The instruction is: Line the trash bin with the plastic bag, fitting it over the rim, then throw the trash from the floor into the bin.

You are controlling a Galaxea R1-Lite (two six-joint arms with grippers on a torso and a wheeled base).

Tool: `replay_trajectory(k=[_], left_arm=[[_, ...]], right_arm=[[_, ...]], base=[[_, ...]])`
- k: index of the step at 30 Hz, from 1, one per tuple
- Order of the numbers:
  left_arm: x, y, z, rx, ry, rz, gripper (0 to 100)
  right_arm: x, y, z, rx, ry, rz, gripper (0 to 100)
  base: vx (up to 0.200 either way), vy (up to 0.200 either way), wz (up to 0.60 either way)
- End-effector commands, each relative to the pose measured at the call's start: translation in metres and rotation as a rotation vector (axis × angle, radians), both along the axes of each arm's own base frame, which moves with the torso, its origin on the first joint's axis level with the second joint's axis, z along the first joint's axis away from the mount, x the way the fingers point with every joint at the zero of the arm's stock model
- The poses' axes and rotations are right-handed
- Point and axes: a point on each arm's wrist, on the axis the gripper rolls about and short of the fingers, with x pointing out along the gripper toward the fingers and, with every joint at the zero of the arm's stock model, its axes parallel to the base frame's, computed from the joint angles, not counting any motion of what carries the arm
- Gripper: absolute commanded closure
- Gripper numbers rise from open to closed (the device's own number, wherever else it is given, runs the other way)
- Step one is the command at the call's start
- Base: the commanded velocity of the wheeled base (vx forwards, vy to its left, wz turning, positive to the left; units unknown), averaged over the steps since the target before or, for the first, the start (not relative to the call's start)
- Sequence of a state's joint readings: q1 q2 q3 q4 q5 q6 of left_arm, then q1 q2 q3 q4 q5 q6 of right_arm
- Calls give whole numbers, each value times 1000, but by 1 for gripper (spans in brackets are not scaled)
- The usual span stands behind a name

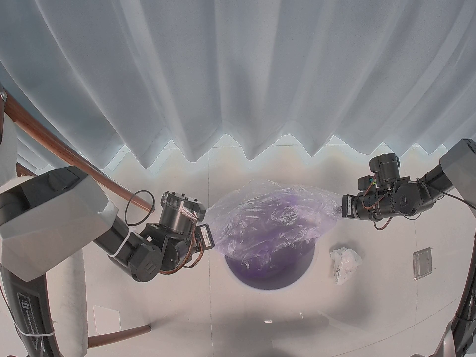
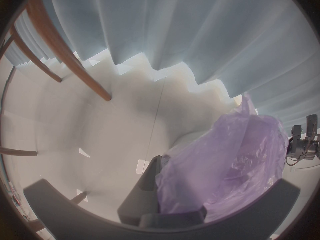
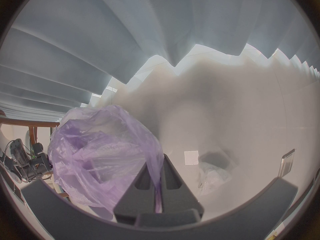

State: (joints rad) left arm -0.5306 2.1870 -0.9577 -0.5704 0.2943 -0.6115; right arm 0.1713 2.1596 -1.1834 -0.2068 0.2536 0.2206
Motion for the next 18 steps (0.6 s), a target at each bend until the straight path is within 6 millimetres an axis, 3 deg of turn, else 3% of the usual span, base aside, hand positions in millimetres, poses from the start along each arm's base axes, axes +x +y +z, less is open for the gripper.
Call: replay_trajectory(k=[1,9,14,15,17,18], left_arm=[[-21,8,-2,8,42,-1,100],[-30,8,-11,-86,91,73,100],[-31,5,-9,-113,89,81,100],[-30,4,-8,-117,83,81,100],[-28,2,-3,-141,49,76,100],[-28,2,-3,-142,47,76,100]], right_arm=[[-21,-3,5,4,23,10,100],[-30,-4,-12,24,-42,-5,100],[-25,-3,-2,87,-113,-46,100],[-24,-3,1,105,-120,-59,0],[-29,-2,27,196,-149,-112,0],[-30,-1,29,205,-151,-116,0]], base=[[0,0,0],[0,0,0],[0,0,0],[0,0,0],[0,0,0],[0,0,0]])
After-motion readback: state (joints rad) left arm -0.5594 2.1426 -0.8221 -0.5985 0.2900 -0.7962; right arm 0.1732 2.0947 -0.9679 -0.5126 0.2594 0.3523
